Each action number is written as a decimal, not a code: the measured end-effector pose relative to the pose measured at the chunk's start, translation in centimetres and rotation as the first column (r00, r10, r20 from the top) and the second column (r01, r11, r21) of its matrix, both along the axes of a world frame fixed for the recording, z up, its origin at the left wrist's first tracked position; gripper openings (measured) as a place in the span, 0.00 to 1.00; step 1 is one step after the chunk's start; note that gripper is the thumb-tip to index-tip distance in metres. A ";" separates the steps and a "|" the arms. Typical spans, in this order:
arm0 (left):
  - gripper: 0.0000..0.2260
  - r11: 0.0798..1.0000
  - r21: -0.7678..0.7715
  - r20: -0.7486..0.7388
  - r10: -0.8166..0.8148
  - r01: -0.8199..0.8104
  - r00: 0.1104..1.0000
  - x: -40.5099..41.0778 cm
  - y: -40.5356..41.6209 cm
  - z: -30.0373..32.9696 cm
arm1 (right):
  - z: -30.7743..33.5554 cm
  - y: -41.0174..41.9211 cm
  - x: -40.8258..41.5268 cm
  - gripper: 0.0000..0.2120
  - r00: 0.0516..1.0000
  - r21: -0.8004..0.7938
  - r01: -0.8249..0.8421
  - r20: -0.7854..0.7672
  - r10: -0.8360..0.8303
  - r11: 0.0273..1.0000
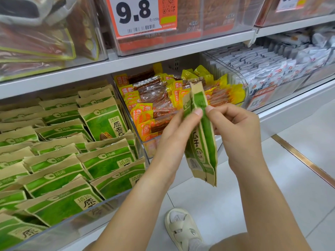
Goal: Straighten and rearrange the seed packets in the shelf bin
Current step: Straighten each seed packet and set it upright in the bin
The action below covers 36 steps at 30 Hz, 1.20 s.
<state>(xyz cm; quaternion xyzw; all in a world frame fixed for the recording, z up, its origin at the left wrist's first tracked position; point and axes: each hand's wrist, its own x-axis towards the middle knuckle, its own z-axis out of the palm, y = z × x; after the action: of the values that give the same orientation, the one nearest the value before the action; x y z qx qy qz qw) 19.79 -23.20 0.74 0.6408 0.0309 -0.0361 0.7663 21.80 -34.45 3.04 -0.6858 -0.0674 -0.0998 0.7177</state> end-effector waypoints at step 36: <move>0.24 0.966 -0.257 -0.019 0.012 -0.016 1.000 -0.1 0.2 0.3 | -0.2 -2.5 0.6 0.13 0.888 -0.017 -0.363 -0.307 0.341 0.932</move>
<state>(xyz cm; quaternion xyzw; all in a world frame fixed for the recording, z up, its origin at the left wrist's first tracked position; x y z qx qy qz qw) 19.71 -22.98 1.02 0.5354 0.0369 -0.0398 0.8428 22.37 -36.90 2.87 -0.6953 -0.0847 0.1395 0.6999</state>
